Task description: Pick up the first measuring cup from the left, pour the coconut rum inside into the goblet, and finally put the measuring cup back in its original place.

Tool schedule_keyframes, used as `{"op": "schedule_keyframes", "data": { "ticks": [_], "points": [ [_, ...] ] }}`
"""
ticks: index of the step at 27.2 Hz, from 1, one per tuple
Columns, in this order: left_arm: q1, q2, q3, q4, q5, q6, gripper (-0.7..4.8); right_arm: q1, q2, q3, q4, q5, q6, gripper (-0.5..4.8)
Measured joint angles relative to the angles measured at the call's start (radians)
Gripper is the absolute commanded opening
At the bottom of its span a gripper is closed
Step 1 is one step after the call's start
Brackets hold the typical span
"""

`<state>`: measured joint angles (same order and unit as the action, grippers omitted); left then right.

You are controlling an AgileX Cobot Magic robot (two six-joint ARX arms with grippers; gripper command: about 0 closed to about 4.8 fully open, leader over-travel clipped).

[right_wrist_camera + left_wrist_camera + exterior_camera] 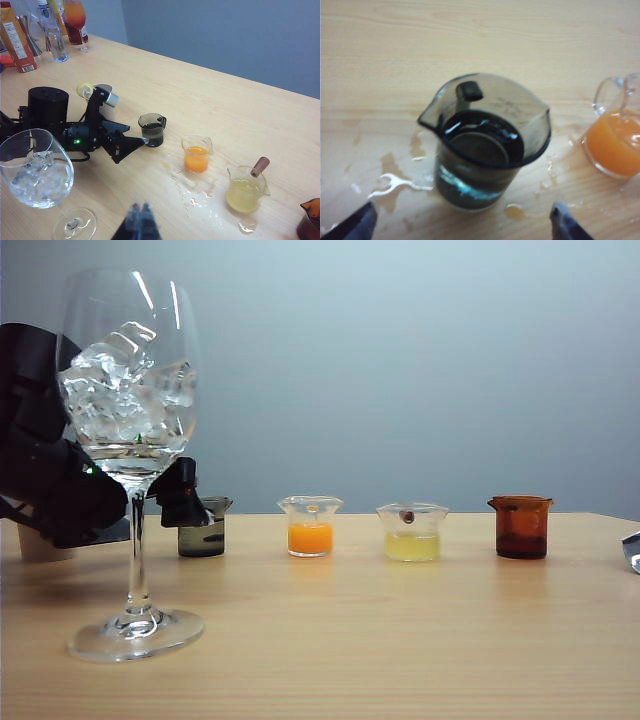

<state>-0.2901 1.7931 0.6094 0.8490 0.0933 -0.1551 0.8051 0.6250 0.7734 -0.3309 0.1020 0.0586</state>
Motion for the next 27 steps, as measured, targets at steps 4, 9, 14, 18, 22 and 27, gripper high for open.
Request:
{"op": "schedule_keyframes", "data": {
  "ticks": [4, 9, 14, 18, 22, 27],
  "points": [
    [-0.011, 0.005, 0.024, 0.001, 0.000, 0.000, 4.65, 0.000, 0.000, 0.000, 0.000, 0.000, 0.000, -0.03],
    [-0.047, 0.042, 0.050, 0.000, -0.016, 0.000, 4.65, 0.000, 0.000, 0.000, 0.000, 0.000, 0.000, -0.03],
    [-0.070, 0.081, 0.075, 0.000, -0.082, -0.020, 4.53, 0.000, 0.000, 0.000, 0.000, 0.000, 0.000, -0.03],
    [-0.080, 0.085, 0.077, 0.004, -0.177, -0.043, 4.53, 0.000, 0.000, 0.000, 0.000, 0.000, 0.000, -0.03],
    [-0.079, 0.085, 0.077, 0.005, -0.195, -0.045, 4.53, 0.000, 0.000, 0.000, -0.008, 0.000, 0.000, -0.03],
    [-0.079, 0.085, 0.087, 0.008, -0.224, -0.045, 4.53, 0.000, 0.000, 0.000, -0.026, 0.000, 0.000, -0.03]
  ]
}}
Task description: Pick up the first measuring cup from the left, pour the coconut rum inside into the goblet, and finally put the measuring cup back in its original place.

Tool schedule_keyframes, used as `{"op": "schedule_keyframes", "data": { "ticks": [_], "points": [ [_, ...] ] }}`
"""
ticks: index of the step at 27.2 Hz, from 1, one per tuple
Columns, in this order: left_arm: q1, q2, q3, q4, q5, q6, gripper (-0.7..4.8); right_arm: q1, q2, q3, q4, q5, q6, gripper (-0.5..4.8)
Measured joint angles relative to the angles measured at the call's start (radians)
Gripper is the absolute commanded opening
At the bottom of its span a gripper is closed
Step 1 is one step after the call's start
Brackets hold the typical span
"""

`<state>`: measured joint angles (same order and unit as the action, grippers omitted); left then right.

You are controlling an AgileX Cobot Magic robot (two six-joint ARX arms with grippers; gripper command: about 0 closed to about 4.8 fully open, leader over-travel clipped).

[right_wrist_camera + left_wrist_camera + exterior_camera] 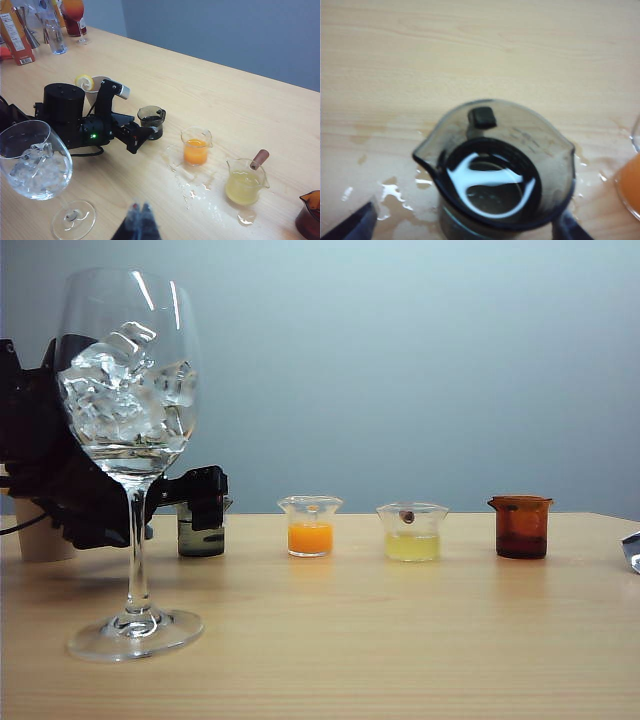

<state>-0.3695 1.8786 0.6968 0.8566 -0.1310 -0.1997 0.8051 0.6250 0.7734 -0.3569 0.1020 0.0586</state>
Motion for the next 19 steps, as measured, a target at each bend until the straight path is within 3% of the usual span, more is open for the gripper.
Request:
{"op": "schedule_keyframes", "data": {
  "ticks": [6, 13, 19],
  "points": [
    [0.000, 0.000, 0.000, -0.006, -0.027, -0.001, 4.04, 0.000, 0.000, 0.000, 0.000, 0.000, 0.000, -0.03],
    [0.000, 0.000, 0.000, -0.016, -0.041, -0.023, 4.04, 0.000, 0.000, 0.000, 0.000, 0.000, 0.000, -0.03],
    [0.000, 0.028, 0.014, -0.010, 0.019, -0.023, 4.04, 0.000, 0.000, 0.000, 0.000, 0.000, 0.000, -0.03]
  ]
}}
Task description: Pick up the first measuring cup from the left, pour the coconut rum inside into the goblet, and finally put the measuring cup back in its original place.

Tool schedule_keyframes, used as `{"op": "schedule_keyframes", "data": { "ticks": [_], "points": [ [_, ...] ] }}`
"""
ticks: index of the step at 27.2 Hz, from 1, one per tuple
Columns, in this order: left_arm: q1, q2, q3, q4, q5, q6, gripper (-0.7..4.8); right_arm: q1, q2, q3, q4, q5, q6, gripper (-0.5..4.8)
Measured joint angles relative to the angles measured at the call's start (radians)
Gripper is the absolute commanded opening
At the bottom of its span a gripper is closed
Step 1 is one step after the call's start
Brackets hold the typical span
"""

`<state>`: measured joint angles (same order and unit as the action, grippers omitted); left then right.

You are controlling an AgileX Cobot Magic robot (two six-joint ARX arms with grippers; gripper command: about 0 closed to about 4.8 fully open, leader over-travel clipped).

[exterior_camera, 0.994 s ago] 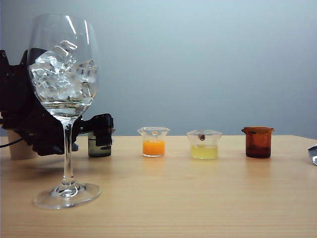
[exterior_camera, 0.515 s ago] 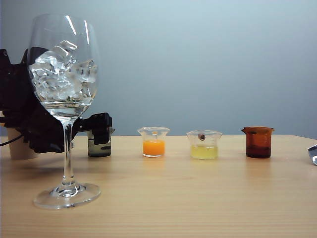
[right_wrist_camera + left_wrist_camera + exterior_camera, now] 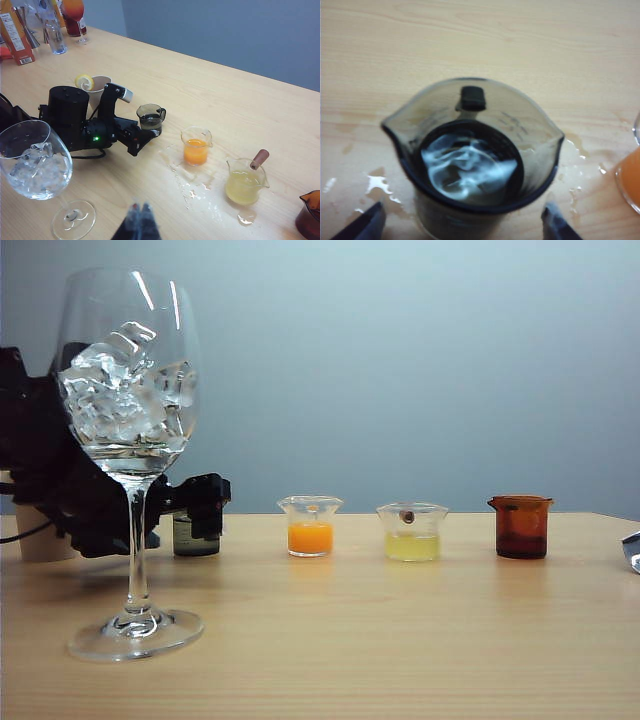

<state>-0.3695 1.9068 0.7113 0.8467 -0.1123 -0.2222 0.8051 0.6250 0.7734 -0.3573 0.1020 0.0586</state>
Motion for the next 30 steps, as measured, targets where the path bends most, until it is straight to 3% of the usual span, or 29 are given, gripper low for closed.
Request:
{"op": "schedule_keyframes", "data": {
  "ticks": [30],
  "points": [
    [0.000, 0.093, 0.092, 0.065, 0.003, 0.005, 4.04, 0.000, 0.000, 0.000, 0.000, 0.000, 0.000, -0.03]
  ]
}}
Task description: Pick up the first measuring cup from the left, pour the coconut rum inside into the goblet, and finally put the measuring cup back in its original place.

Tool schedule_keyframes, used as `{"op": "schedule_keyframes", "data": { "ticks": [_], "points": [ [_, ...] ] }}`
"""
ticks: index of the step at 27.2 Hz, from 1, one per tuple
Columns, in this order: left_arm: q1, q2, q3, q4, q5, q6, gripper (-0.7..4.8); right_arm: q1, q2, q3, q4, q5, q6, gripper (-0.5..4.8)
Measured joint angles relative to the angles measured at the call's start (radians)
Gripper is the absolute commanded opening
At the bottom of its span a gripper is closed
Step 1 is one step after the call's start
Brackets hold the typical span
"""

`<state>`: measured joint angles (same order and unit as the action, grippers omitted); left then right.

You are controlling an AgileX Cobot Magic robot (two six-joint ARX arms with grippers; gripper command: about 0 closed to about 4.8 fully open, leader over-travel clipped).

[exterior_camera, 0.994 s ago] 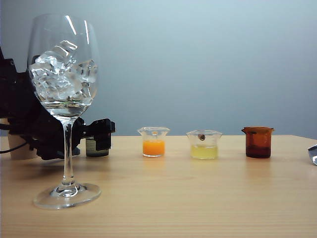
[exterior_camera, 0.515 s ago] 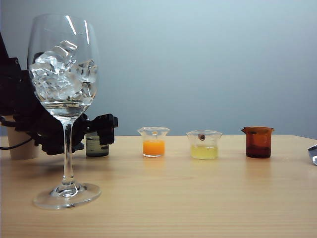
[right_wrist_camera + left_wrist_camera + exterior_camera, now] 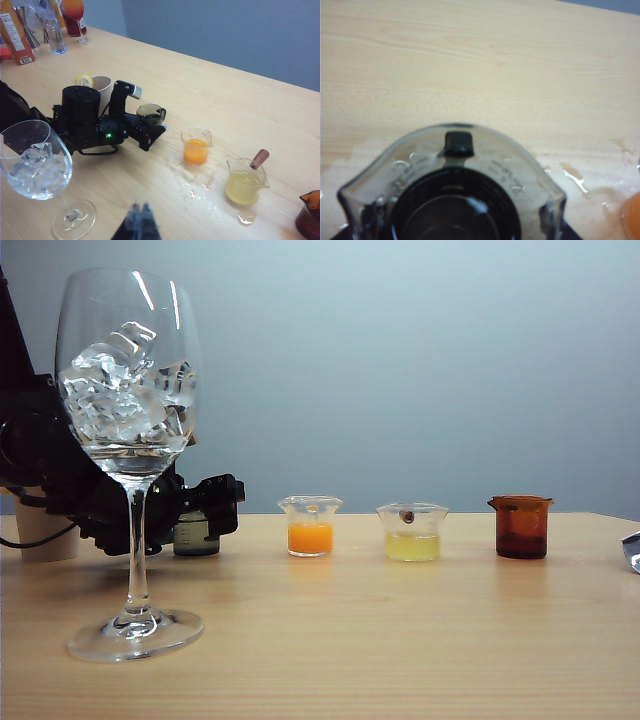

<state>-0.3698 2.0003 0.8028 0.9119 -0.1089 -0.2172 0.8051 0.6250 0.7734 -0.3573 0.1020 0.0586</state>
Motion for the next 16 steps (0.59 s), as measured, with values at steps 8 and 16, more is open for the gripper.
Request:
{"op": "schedule_keyframes", "data": {
  "ticks": [8, 16],
  "points": [
    [0.000, 0.022, 0.031, -0.008, -0.020, 0.003, 4.04, 0.000, 0.000, 0.000, 0.000, 0.000, 0.000, -0.03],
    [0.000, 0.023, 0.035, -0.010, -0.026, 0.003, 3.54, 0.000, 0.000, 0.000, 0.000, 0.000, 0.000, -0.03]
  ]
}}
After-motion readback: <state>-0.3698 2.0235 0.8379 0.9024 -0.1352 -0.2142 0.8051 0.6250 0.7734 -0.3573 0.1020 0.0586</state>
